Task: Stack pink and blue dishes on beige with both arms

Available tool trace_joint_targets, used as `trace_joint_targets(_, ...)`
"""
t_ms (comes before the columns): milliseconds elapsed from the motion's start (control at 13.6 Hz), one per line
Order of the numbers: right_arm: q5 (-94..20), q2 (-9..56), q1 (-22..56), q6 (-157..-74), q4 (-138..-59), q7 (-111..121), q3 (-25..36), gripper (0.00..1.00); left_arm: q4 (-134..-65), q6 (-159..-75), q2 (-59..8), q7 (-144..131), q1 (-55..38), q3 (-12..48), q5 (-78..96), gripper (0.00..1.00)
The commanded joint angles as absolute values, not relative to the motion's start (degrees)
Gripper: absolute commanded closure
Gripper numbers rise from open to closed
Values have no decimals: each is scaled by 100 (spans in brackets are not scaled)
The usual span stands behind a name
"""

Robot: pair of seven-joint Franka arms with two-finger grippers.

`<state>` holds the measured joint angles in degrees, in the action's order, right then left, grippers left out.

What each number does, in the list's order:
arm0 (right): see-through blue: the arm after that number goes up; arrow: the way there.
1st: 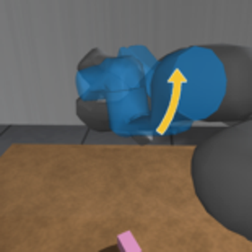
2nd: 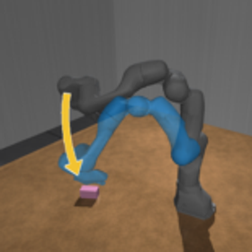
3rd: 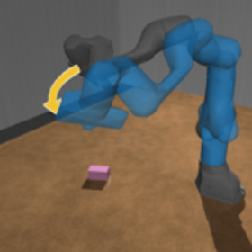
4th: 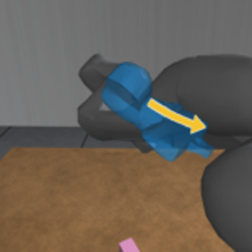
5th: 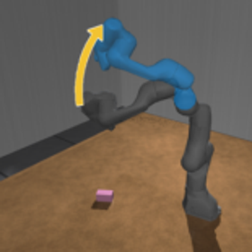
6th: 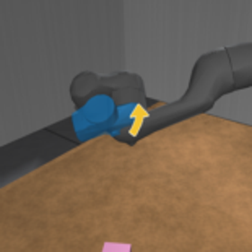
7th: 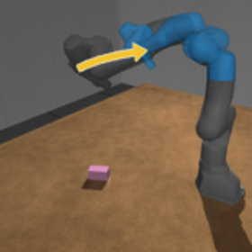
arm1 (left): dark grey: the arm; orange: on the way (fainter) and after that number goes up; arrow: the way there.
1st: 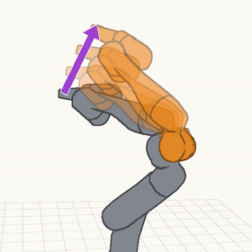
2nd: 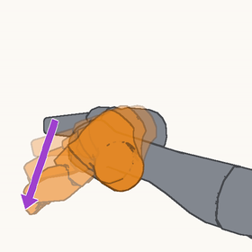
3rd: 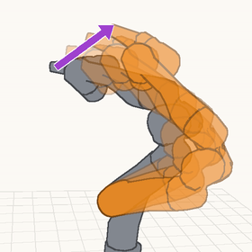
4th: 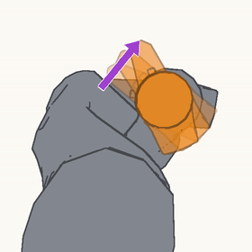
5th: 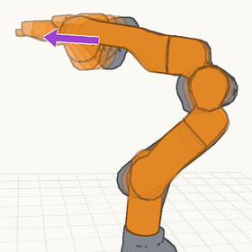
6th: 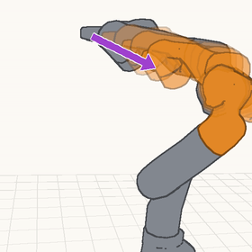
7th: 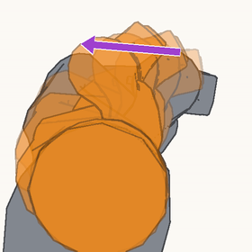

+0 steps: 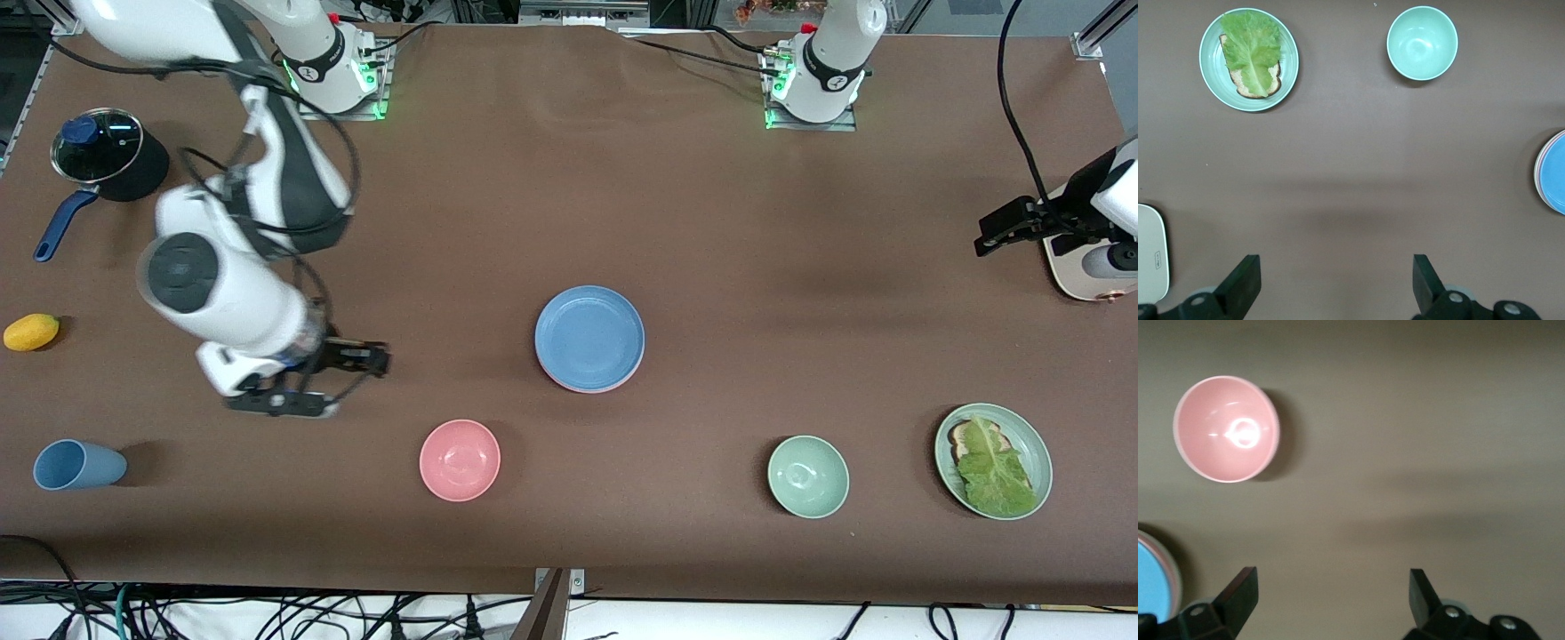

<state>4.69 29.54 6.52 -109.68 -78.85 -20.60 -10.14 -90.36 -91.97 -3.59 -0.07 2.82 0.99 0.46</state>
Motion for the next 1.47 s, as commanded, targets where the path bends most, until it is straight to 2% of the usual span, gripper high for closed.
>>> trace_joint_targets(0, 448, 2244, 703, -10698, -8436, -1907, -888, 0, -8851, -9132, -439, 105, 290, 105, -88, 0)
trace_joint_targets(221, 344, 1015, 545, -10897, -9830, -1881, -792, 0, -8859, -9132, -439, 97, 299, 97, -79, 0)
trace_joint_targets(369, 238, 433, 554, -10873, -10308, -1611, -494, 0, -8859, -9132, -439, 97, 290, 97, -79, 0)
trace_joint_targets(664, -158, 246, 545, -10644, -10187, -915, -62, 0, -8851, -9132, -439, 105, 299, 88, -79, 0)
trace_joint_targets(1032, -167, 526, 536, -9749, -9239, -914, -70, 0, -8851, -9132, -439, 105, 290, 79, -79, 0)
trace_joint_targets(1401, -184, 536, 527, -9677, -9193, -932, -62, 0, -8851, -9132, -448, 105, 290, 88, -62, 0)
